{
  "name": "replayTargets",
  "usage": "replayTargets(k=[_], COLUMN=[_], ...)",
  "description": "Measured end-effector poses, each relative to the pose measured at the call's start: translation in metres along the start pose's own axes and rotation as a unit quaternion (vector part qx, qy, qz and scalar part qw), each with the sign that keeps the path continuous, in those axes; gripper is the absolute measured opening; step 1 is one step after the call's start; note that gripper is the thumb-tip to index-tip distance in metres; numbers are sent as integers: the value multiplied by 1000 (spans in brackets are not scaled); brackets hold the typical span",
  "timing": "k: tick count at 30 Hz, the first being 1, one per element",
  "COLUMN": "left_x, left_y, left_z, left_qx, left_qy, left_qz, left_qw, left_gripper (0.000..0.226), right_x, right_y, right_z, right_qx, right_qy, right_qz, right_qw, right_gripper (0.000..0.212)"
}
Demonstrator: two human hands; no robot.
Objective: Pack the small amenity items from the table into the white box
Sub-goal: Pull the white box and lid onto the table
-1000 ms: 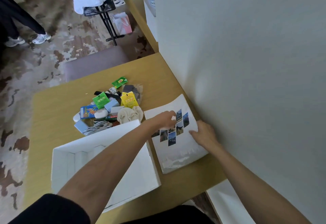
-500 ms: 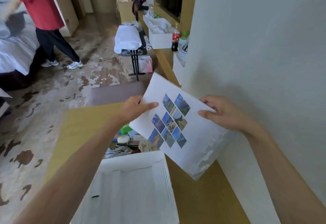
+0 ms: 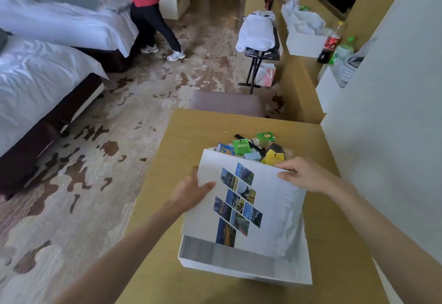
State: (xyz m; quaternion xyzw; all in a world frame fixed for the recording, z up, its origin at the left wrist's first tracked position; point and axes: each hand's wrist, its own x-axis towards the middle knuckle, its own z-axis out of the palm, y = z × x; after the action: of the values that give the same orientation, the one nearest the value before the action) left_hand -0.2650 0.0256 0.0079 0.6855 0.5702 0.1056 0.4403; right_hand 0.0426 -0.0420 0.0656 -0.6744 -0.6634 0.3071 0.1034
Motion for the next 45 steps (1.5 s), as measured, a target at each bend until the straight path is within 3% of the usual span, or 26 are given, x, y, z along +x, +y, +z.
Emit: replayTargets(k=[2,6,8,10,12,16,19,23,27,36,41,45], left_x=[-5,-11,-10,-6,0,7,4,1,4,15,16,16], left_y=[-9,-13,-8,-4,2,16,17,7,-8,-28,-26,-25], left_z=[7,14,11,5,-2,-3,9,29,56,93,98,103], left_qx=[40,190,224,267,318,443,465,456,502,485,470,489], left_qy=[-37,-100,-121,-144,-148,-37,-52,-132,-170,-107,-102,-103], left_qz=[-10,0,-13,-27,-22,104,209,258,248,191,140,115], left_qw=[998,977,967,952,936,890,859,842,811,847,865,859], left_gripper=[60,75,66,40,38,35,33,40,48,62,61,64], right_x=[0,-11,-16,-20,-22,-16,-12,-5,-8,-11,-10,-4], right_y=[6,22,28,29,25,19,22,23,32,32,30,36], right_z=[21,45,53,61,68,86,95,120,151,164,165,168], right_qx=[-84,-117,-125,-145,-159,-259,-290,-348,-358,-309,-275,-268], right_qy=[14,10,22,32,33,44,61,73,55,56,6,-41], right_qz=[13,35,24,2,-24,-90,-85,-42,-36,-16,-42,-23], right_qw=[996,992,992,989,987,961,951,934,932,949,961,962], right_gripper=[31,38,37,31,26,26,24,63,74,68,56,60])
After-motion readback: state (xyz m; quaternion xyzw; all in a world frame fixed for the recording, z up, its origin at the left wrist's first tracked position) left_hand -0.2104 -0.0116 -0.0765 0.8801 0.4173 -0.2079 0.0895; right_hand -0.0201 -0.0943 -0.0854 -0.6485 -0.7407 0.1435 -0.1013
